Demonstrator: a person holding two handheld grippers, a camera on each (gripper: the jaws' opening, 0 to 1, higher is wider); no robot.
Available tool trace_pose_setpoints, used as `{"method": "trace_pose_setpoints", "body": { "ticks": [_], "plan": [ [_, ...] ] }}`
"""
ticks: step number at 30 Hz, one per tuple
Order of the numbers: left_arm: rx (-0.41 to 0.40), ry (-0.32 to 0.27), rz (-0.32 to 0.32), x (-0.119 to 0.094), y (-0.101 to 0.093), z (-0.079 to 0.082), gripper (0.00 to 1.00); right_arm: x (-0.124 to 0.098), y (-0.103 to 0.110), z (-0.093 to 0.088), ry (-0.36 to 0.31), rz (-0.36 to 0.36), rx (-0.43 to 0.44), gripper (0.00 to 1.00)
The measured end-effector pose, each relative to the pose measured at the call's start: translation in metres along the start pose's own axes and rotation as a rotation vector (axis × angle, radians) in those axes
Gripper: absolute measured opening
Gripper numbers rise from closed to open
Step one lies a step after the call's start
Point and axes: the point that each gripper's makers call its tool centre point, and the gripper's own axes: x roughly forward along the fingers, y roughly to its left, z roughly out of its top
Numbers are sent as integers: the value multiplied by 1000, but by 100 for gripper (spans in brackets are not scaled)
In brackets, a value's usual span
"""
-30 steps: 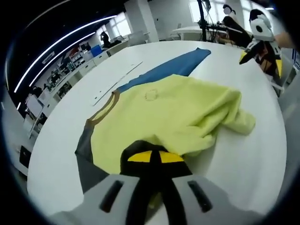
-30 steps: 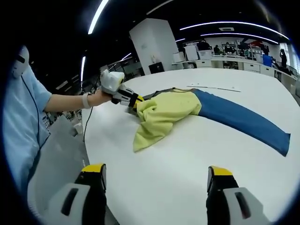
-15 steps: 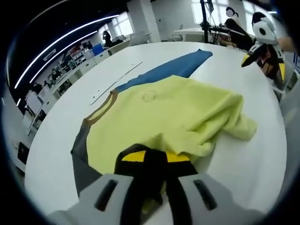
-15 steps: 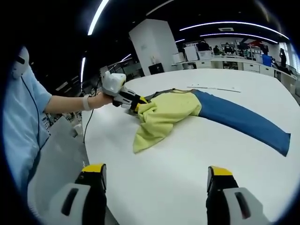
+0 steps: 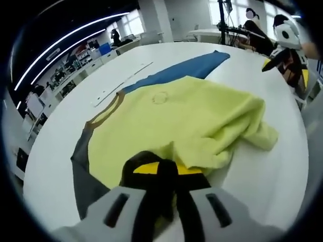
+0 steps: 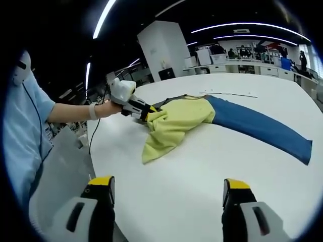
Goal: Fold the garment on the visible template until the final outline fits inside the template.
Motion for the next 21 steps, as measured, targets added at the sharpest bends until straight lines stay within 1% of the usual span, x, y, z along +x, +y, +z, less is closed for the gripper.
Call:
{"method": "trace_pose_setpoints", "body": {
  "ticks": [1,3,4,8,13,15,18,21],
  "plan": [
    [-20,-7,-6,0,0,0,4,0,0,0,1,0,0,89],
    [-24,-9,-5,0,1,-1,2,0,1,0,0,0,2,89],
    [-40,-13,-9,0,1,-1,0,1,2,-1,-1,1,2,89],
    [-52,-19,-8,-1,2,0,0,2,4,-2,8,2,-2,89],
    [-68,-35,-11,-7,3,1,0,2,4,0,0,1,3,89],
    [-73,-45,-9,-12,3,4,0,2,4,1,0,2,1,89],
    [-72,-58,-4,-19,4,5,0,2,4,4,-9,2,3,89],
    [-91,-83,1,-30,7,7,0,3,5,6,-13,2,-4,89]
  ]
}}
